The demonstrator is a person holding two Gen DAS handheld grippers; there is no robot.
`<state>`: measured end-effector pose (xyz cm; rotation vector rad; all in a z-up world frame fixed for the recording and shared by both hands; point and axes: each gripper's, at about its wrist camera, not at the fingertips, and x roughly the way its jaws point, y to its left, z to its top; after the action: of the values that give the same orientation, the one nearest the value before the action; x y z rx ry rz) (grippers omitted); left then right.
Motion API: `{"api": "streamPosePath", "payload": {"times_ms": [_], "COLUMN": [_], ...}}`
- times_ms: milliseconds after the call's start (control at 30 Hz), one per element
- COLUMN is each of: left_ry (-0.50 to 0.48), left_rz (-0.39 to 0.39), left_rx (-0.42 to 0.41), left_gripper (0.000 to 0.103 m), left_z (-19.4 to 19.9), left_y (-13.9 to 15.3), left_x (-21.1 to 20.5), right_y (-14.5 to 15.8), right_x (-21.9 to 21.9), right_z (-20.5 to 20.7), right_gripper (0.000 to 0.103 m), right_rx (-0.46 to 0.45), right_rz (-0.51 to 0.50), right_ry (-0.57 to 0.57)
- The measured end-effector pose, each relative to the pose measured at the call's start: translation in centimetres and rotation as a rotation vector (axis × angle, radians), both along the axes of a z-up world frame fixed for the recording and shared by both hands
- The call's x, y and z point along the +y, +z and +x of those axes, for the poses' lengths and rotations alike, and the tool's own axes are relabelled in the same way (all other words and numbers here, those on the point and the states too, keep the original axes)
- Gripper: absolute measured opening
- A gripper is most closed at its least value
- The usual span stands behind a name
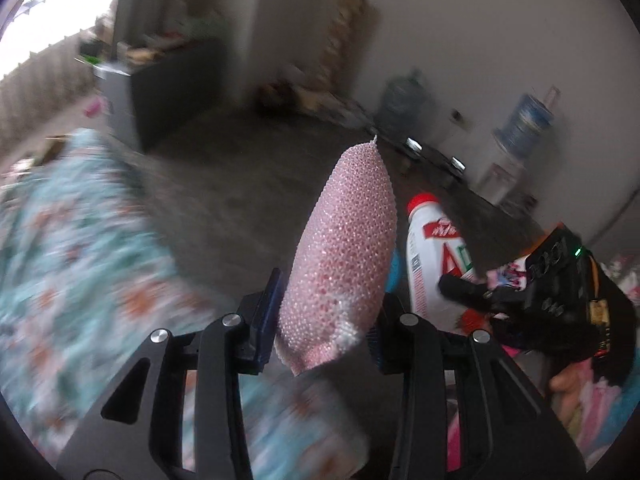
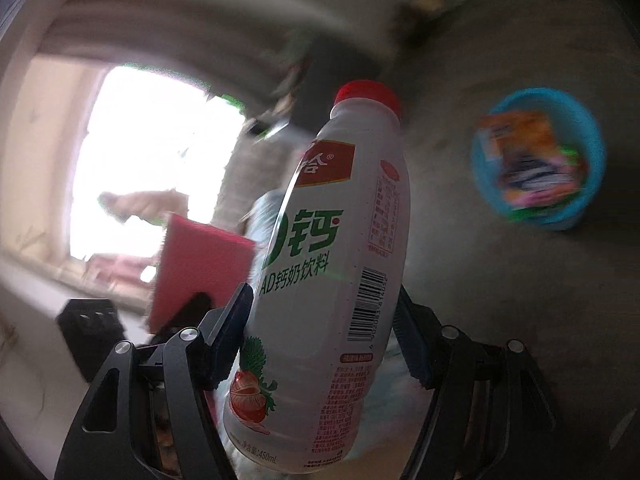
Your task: Collect trash
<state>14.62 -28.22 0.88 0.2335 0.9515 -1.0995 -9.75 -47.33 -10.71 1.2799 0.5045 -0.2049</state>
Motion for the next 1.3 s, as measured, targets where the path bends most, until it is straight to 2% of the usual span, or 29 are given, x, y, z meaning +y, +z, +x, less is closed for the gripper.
{"api": "streamPosePath", "payload": {"times_ms": [133,233,267,300,333,367,467,500,567,633,767,867,967,1067,1167,1300], "left_ry": [-0.076,-0.122,-0.136,-0.156,-0.172,-0.162,-0.092,-0.064,-0.058,-0.058,-0.056,-0.055,-0.051,-0.013,0.086,0.239], "left_rz": [0.057,0.099,0.109,0.119,0.141,0.16,0.206,0.202,0.166,0.153,0.118,0.065,-0.006,-0.06,-0.102,-0.123], "left_rx": [0.068,0.064,0.063,0.07,0.08,0.078,0.09,0.127,0.182,0.179,0.151,0.115,0.075,0.001,-0.065,-0.156], "left_gripper": [0.035,0.039,0.043,0.059,0.076,0.08,0.08,0.08,0.08,0.08,0.08,0.08,0.083,0.086,0.091,0.094], "left_z": [1.4,2.1,2.0,2.1,2.1,2.3,2.7,2.9,3.2,3.2,2.5,1.6,0.1,-1.3,-2.4,-4.4], "left_y": [-2.1,-3.8,-4.2,-4.8,-5.8,-6.6,-8.6,-9.1,-9.1,-8.7,-6.7,-3.7,-0.3,2.8,5.1,6.5], "left_x": [-6.9,-12.1,-13.4,-14.8,-16.6,-17.7,-18.8,-18.2,-17.1,-15.4,-12.6,-9.9,-6.1,-0.7,4.7,11.5], "right_y": [-3.7,-5.7,-6.6,-8.2,-9.8,-11.1,-16.7,-17.5,-17.6,-17.1,-15.4,-12.7,-7.3,-0.4,6.5,12.2], "right_x": [-3.9,-7.7,-8.8,-10.5,-11.9,-12.8,-14.4,-14.0,-12.9,-11.5,-9.7,-8.6,-6.1,-2.7,2.2,7.8], "right_z": [-0.8,0.4,0.9,1.3,1.8,2.5,2.2,1.6,0.8,0.2,-1.0,-1.0,0.0,2.6,5.0,6.3], "right_gripper": [0.066,0.067,0.067,0.068,0.074,0.075,0.075,0.075,0.075,0.075,0.075,0.075,0.075,0.075,0.084,0.095], "right_rx": [0.049,0.088,0.099,0.125,0.15,0.177,0.306,0.306,0.253,0.27,0.275,0.3,0.308,0.28,0.216,0.153], "right_rz": [0.091,0.127,0.14,0.157,0.17,0.183,0.314,0.348,0.333,0.277,0.223,0.116,-0.063,-0.306,-0.554,-0.754], "right_ry": [-0.097,-0.159,-0.186,-0.232,-0.265,-0.286,-0.353,-0.372,-0.372,-0.353,-0.327,-0.289,-0.216,-0.119,-0.032,0.06]}}
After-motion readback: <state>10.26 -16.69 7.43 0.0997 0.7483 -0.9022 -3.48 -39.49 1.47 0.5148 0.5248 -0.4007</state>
